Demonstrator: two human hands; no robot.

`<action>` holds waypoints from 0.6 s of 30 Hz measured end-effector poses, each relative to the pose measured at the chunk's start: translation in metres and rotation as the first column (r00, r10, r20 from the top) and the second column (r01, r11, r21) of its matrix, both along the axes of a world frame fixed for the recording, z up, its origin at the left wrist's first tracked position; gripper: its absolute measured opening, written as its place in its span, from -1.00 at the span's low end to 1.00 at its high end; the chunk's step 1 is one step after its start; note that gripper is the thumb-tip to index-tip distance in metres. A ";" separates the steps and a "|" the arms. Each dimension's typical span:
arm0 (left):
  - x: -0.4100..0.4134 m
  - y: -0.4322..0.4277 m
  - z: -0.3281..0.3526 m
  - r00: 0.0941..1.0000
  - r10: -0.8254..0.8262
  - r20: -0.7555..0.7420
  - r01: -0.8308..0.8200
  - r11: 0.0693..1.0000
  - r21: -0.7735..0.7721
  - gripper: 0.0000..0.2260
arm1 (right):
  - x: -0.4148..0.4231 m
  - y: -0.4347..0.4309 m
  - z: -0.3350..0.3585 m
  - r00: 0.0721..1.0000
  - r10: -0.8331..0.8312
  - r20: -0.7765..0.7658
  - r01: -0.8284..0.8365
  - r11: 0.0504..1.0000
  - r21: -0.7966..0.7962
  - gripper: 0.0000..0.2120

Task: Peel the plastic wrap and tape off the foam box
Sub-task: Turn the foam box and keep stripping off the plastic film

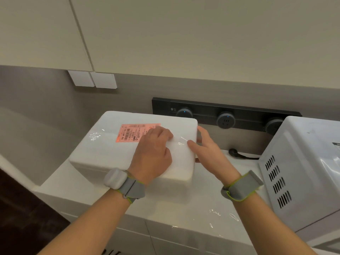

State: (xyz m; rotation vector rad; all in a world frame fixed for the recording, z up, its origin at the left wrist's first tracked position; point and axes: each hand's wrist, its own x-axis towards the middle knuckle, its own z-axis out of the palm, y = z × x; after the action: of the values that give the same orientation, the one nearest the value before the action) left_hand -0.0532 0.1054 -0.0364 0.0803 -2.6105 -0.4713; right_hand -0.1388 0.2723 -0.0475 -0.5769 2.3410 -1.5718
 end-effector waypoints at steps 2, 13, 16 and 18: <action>0.001 -0.023 0.003 1.000 0.011 0.024 -0.011 1.000 0.011 -0.66 | 0.000 -0.020 0.001 0.999 0.024 0.024 -0.024 1.000 0.015 -0.44; -0.008 -0.120 0.004 0.991 -0.050 0.124 0.035 0.992 0.123 -0.68 | 0.002 -0.104 0.011 0.995 0.031 -0.095 -0.003 0.958 0.286 -0.41; -0.013 -0.134 0.004 0.988 -0.083 0.128 0.053 0.973 0.225 -0.69 | 0.001 -0.117 0.021 0.909 0.156 -0.387 0.052 0.877 0.477 -0.46; -0.014 -0.137 0.002 0.990 -0.086 0.116 0.055 0.967 0.250 -0.70 | 0.002 -0.125 0.027 0.837 0.301 -0.457 -0.008 0.842 0.539 -0.51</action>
State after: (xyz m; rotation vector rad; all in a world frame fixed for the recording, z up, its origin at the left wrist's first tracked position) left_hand -0.0677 -0.0316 -0.0340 0.1016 -2.6708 -0.8405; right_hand -0.1364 0.1473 -0.0207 -1.1409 2.8480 -0.6806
